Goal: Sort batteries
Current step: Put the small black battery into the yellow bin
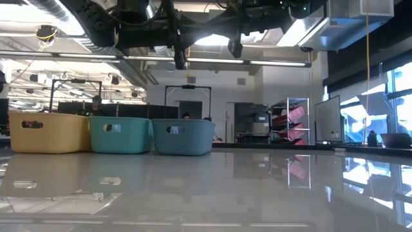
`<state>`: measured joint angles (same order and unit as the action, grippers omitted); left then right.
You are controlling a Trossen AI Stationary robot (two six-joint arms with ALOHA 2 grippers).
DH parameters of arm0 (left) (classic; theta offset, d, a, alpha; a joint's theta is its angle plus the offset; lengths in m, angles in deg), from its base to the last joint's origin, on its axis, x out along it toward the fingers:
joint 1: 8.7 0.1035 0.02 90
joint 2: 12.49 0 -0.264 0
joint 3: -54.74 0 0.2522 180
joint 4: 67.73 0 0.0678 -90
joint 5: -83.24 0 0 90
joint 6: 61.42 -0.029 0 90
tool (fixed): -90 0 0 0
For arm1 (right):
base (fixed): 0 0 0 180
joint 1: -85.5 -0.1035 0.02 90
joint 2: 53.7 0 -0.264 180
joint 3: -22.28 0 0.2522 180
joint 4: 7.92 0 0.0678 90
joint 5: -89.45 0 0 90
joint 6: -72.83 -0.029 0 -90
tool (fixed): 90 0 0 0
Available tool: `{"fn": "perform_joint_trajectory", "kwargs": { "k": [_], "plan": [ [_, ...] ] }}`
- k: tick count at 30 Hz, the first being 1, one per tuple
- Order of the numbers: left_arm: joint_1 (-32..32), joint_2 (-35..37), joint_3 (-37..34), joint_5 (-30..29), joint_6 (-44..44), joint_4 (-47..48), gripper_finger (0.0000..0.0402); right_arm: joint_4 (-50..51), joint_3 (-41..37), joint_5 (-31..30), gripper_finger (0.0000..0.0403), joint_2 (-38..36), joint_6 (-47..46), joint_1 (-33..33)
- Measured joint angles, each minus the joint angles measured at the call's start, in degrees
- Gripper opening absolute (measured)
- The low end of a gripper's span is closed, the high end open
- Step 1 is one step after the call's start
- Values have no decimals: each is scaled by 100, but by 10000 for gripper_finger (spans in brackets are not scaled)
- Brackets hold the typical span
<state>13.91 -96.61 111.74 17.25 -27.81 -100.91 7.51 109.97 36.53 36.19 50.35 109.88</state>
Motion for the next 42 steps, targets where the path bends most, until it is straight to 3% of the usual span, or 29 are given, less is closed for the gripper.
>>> {"fn": "perform_joint_trajectory", "kwargs": {
  "k": [7,10,15,20,24,29,33,42],
  "plan": [
    [4,0,3,2,11,-15,26,5,0,3,146,0,-411,9],
    [18,30,9,10,15,185,26,-66,0,282,186,-4,-411,154],
    [122,441,9,269,-79,1870,26,81,-2,1028,229,-33,-539,627],
    [84,1267,9,205,-545,4766,26,449,-2,1341,238,-42,-582,994],
    [-125,1981,9,-239,-633,7120,26,636,-2,1354,238,-42,-417,1097],
    [-414,2651,3,-808,-518,9114,26,618,-2,1082,238,-46,-153,1093],
    [-474,2964,-126,-1140,-19,9633,30,614,-2,797,239,-46,34,1093],
    [-505,3045,-971,-1158,1358,9658,30,626,-2,641,239,-46,50,1093]
  ]
}}
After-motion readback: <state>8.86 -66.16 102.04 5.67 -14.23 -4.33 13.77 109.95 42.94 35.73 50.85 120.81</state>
